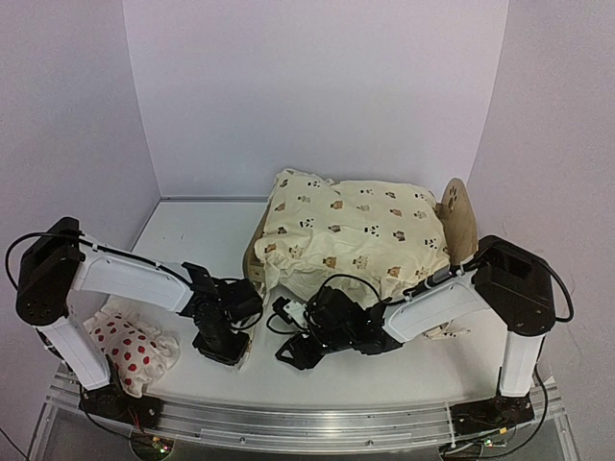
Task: Set up the pet bed
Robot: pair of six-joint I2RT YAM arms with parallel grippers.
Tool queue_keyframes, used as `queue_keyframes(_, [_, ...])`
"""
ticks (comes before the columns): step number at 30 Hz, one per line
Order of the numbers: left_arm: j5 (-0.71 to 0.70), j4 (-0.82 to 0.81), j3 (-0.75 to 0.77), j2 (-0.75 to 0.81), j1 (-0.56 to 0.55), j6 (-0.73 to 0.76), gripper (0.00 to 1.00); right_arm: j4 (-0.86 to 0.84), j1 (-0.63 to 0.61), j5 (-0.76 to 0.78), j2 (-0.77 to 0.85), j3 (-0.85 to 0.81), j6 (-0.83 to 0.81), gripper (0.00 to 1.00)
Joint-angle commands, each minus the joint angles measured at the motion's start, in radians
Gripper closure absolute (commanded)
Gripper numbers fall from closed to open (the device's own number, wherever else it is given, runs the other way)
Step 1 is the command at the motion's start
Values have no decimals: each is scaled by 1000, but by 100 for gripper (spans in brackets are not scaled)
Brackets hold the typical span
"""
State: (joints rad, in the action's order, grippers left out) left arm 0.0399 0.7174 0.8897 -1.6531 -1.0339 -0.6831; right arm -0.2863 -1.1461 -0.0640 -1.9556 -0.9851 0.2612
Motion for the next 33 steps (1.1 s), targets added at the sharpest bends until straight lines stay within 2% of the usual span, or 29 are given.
queue_keyframes(1, [-157,93,42,-113,-50,-61,88,-5,-5,10,27,5,-17,48])
queue_keyframes(6, [-228,123,59,-143,-57,-86,100,-5,-3,14,35,7,-22,48])
queue_keyframes(18, [-323,101,154,12,-54,-40,100,-58,8,133,101,31,-16,51])
queue_keyframes(28, [-428,67,251,25,-50,2,100,-274,43,274,93,77,46,52])
queue_keyframes(33, [-456,-4,249,46,-22,27,100,-389,80,284,32,73,37,59])
